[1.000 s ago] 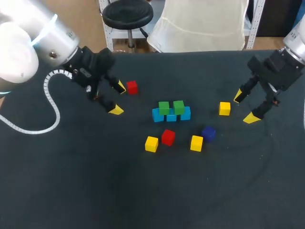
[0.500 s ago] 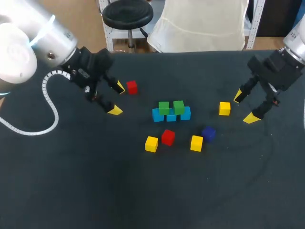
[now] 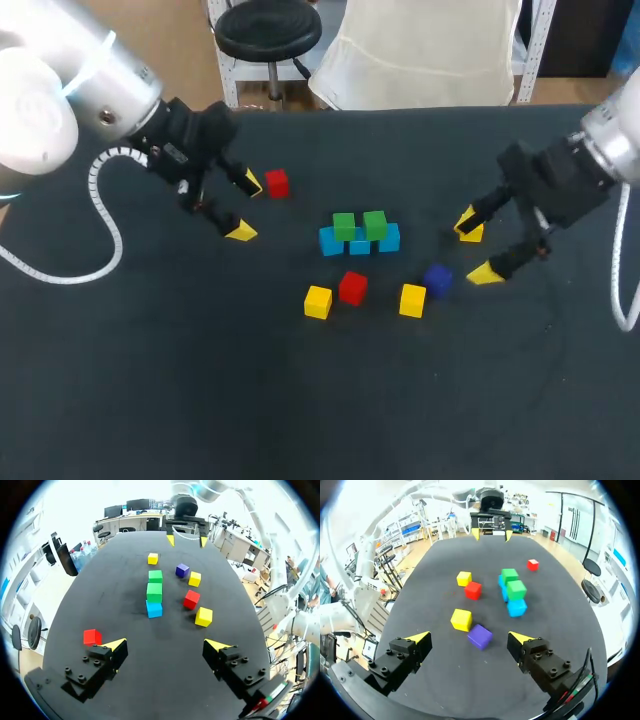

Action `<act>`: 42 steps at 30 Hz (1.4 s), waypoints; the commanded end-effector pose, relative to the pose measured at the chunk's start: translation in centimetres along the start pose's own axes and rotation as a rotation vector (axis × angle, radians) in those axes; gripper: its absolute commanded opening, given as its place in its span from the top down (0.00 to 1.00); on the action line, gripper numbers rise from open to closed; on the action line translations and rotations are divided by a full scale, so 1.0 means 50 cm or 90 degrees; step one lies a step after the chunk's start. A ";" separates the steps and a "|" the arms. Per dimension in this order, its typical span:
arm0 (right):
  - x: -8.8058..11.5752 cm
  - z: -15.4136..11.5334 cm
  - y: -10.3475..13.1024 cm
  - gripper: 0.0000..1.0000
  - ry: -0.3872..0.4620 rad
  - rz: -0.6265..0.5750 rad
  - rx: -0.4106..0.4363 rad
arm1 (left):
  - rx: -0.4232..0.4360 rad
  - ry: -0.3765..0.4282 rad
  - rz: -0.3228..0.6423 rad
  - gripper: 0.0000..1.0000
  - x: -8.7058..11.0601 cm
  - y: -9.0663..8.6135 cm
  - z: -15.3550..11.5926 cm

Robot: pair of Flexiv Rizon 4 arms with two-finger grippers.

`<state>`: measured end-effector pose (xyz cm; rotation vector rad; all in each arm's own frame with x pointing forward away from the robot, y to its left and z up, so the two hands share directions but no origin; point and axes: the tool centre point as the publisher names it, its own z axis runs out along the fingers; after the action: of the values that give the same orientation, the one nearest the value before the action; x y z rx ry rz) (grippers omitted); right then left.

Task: Place the blue cubes, place green cubes on the blue cubes, place the yellow cubes on the green cubes, then place the red cubes on the yellow cubes, and place purple cube on the red cubes.

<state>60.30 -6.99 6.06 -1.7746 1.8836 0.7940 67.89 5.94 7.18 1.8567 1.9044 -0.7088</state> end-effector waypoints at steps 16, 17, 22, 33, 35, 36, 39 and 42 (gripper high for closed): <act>-0.114 0.126 0.059 0.00 0.224 0.042 0.065 | -0.001 -0.001 0.001 0.00 0.002 -0.001 0.000; -0.113 0.131 0.059 0.00 0.229 0.047 0.065 | -0.001 -0.001 0.001 0.00 0.002 -0.001 0.000; -0.101 0.150 0.054 0.00 0.290 0.055 0.066 | -0.001 -0.001 0.001 0.00 0.002 -0.001 0.000; -0.071 0.170 0.052 0.00 0.333 0.078 0.075 | -0.001 -0.001 0.001 0.00 0.002 -0.001 0.000; -0.063 0.172 0.052 0.00 0.334 0.079 0.075 | -0.001 -0.001 0.001 0.00 0.002 -0.001 0.000; -0.060 0.172 0.052 0.00 0.339 0.081 0.077 | -0.001 -0.001 0.001 0.00 0.002 -0.001 0.000; -0.047 0.169 0.050 0.00 0.344 0.082 0.082 | -0.001 -0.001 0.001 0.00 0.002 -0.001 0.000; -0.036 0.166 0.047 0.00 0.348 0.084 0.083 | -0.001 -0.001 0.001 0.00 0.002 -0.001 0.000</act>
<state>57.56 0.24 1.54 -1.9362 2.3500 0.2284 67.89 5.95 7.16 1.8560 1.9052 -0.7087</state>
